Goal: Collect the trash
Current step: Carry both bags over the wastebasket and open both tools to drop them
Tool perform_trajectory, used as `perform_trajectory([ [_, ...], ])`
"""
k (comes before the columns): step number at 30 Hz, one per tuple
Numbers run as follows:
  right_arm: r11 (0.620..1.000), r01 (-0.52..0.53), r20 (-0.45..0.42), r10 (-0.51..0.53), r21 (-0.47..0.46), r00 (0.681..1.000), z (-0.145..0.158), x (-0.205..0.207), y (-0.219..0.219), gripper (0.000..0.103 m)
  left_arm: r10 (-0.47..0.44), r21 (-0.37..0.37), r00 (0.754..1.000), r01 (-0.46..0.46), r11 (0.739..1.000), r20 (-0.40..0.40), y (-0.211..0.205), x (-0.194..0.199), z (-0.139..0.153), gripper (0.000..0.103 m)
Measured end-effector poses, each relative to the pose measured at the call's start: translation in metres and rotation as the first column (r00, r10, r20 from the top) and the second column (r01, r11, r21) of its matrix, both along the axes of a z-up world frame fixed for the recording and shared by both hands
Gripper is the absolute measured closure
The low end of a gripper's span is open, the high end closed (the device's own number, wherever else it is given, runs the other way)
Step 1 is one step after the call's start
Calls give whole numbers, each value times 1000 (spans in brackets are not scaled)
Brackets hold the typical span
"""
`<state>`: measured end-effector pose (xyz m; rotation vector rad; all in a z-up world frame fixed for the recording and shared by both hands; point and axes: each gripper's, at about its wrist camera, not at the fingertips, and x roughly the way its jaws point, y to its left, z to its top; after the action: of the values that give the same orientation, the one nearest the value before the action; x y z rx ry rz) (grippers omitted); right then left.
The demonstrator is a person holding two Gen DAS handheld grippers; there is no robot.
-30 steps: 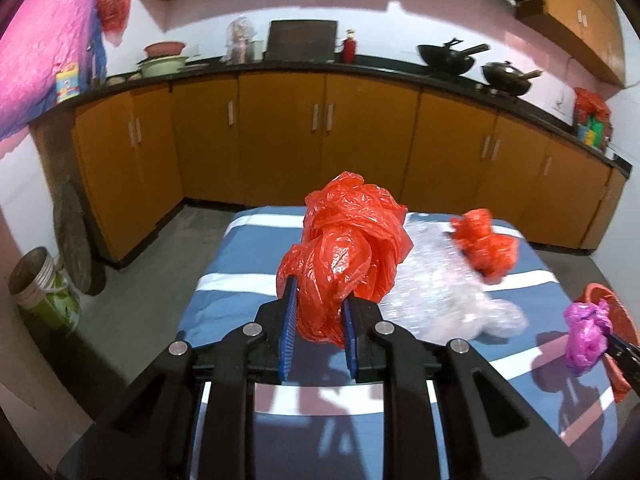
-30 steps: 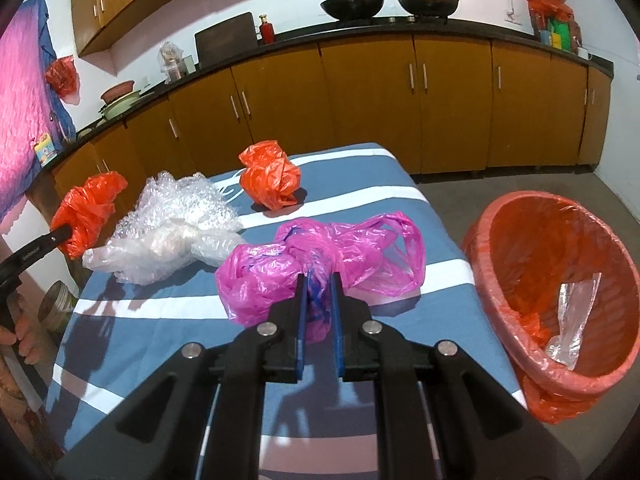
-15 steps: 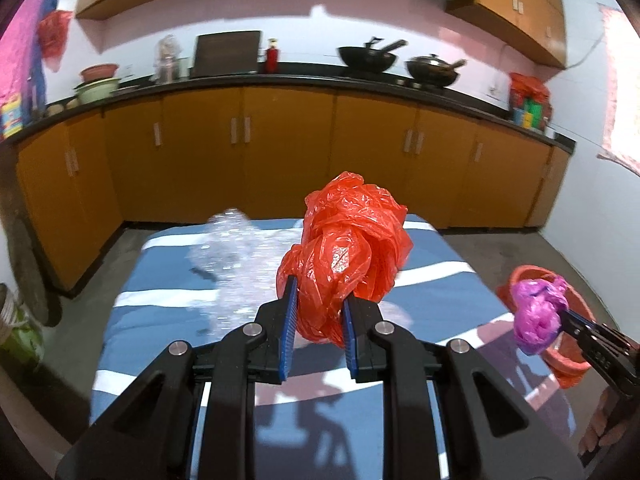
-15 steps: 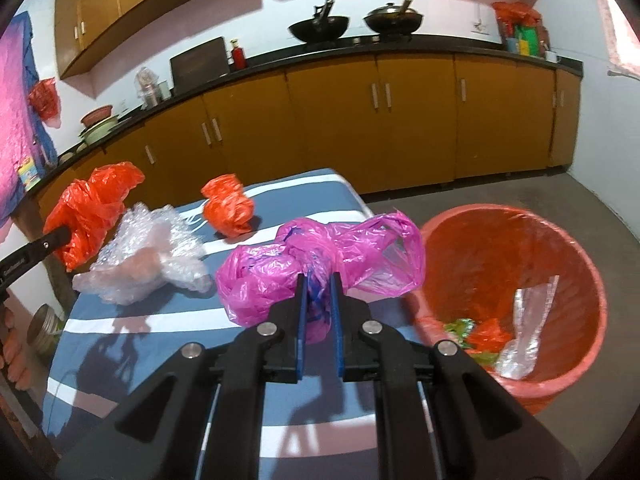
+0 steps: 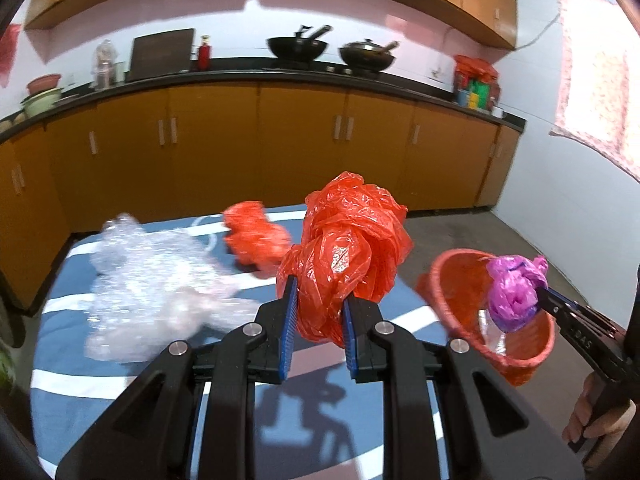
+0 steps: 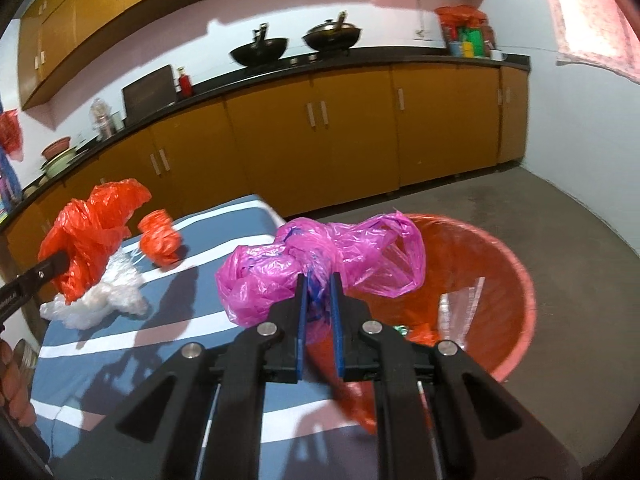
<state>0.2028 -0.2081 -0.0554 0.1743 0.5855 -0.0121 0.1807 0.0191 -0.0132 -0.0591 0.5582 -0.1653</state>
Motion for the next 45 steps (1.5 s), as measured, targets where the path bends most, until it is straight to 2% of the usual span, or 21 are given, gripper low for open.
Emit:
perform_trajectory([
  [9,996,91,15,-91,-11,996,4,-6,-45,91,-120,11,993,120,993,-22,-65,12,-9,83],
  [18,988,153,20,-152,-36,988,-1,-8,-74,91,-200,14,979,200,980,-40,-111,21,-16,83],
  [40,978,205,36,-204,-36,978,-6,8,-102,91,-315,13,946,317,948,-78,-178,44,-39,82],
  [43,979,202,37,-201,-25,979,-6,10,-104,89,-340,14,936,342,939,-89,-184,45,-43,79],
  [45,979,201,38,-200,-15,979,-7,9,-106,84,-346,18,933,349,937,-96,-187,45,-45,69],
])
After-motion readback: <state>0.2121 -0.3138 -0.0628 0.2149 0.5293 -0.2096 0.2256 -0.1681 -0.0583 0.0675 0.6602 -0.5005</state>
